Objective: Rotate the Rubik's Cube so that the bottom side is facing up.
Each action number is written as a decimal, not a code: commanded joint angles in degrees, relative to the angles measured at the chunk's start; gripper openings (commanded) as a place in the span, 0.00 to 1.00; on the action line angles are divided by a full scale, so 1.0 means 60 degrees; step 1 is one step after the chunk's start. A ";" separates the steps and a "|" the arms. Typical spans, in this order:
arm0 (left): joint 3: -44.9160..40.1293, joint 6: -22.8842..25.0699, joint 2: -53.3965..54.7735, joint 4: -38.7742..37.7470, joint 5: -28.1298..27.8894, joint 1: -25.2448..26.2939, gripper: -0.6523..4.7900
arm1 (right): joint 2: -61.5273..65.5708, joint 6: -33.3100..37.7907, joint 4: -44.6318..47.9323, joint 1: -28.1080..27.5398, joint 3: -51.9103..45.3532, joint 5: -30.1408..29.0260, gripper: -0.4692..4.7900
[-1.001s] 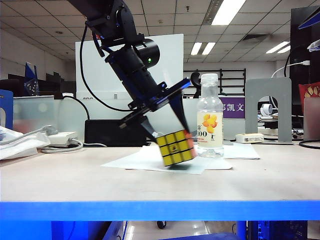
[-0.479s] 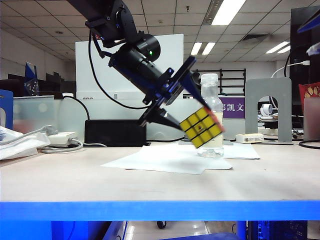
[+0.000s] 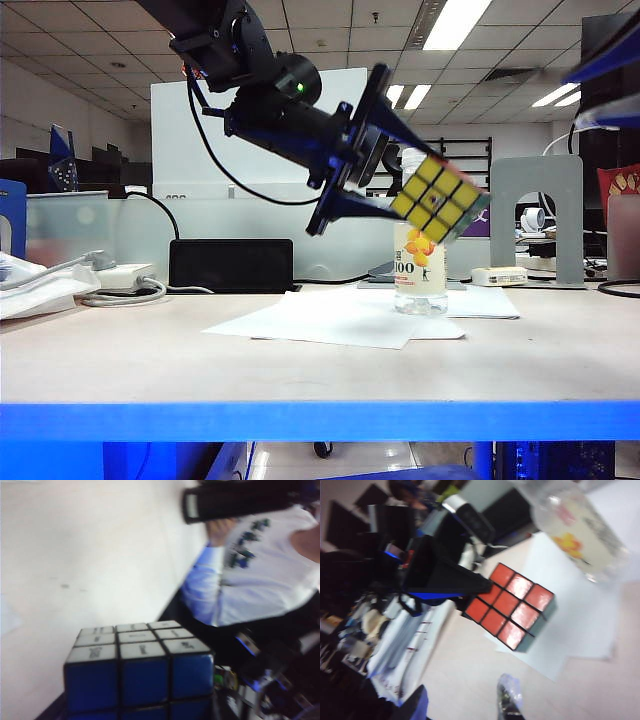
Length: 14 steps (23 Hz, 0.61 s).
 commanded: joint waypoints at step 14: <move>0.0058 -0.1712 -0.0692 0.2838 0.1953 -0.0255 0.56 | 0.1858 0.1406 0.4488 -0.0863 0.0062 -0.1923 0.54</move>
